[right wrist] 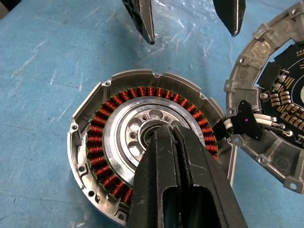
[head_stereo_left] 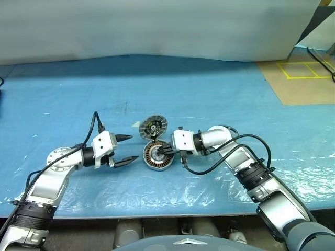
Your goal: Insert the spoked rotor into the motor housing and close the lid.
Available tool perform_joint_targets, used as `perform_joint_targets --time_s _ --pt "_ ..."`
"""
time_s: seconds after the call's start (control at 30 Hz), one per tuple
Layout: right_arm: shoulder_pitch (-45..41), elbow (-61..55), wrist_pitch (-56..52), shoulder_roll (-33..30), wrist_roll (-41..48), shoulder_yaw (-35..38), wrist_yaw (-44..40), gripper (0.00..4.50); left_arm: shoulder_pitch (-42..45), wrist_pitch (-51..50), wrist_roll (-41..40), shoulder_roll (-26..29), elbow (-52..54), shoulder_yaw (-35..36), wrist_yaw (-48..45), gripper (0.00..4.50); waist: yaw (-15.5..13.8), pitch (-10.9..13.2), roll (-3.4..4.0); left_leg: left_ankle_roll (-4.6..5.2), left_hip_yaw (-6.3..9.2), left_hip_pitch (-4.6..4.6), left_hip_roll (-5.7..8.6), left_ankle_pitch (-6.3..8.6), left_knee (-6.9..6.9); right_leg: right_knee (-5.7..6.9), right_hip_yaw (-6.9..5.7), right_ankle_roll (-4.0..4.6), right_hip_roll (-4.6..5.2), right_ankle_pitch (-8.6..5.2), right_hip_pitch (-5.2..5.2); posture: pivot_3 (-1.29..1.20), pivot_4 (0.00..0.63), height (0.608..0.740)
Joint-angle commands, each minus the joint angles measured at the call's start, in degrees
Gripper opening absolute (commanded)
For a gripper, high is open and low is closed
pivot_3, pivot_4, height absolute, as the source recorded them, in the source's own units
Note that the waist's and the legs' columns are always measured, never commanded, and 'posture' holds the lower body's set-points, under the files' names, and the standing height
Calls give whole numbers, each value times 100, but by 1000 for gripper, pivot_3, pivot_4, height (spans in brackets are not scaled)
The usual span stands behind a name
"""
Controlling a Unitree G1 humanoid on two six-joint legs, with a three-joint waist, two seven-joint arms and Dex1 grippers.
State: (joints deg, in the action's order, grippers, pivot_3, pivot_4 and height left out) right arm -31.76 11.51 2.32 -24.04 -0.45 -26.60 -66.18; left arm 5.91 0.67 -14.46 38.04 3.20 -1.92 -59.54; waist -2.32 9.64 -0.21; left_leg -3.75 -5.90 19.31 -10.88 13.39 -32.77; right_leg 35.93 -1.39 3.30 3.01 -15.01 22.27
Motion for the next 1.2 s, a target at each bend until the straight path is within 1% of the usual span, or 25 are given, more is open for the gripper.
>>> perform_joint_targets --time_s 0.03,0.17,0.3,0.57,0.77,1.2 --pt "94 -307 -410 -51 264 56 -263 44 -22 81 -55 16 98 58 -16 3732 5 0 0 3 0 3 0 -2 4 -9 0 -3 -1 2 0 0 150 740" --pt "37 -597 -719 -8 440 176 -297 44 -6 179 -37 -4 -37 51 -47 3732 11 0 0 22 0 32 7 -9 3 -20 -4 -29 -6 18 19 0 150 740" --pt "4 -626 -839 34 423 187 -242 44 1 265 -27 -14 -125 42 -66 3732 12 0 0 20 0 44 1 -9 3 -19 -6 -31 -23 20 31 0 150 740" --pt "-145 -480 -833 82 317 232 -147 44 -18 324 -19 -22 -150 28 -63 3732 11 0 0 11 1 45 -4 -4 3 -19 -4 -31 -27 20 31 0 150 740" --pt "-217 -636 -958 -6 388 277 -202 44 -41 355 -5 -36 -173 29 -55 3732 9 0 0 9 1 43 -4 -6 2 -17 -4 -32 -27 21 29 0 150 740" --pt "-69 -461 -832 -64 291 164 -212 44 -34 412 -1 -34 -214 30 -69 3732 10 0 0 10 1 44 -4 -6 1 -16 -3 -34 -28 22 30 0 150 740"
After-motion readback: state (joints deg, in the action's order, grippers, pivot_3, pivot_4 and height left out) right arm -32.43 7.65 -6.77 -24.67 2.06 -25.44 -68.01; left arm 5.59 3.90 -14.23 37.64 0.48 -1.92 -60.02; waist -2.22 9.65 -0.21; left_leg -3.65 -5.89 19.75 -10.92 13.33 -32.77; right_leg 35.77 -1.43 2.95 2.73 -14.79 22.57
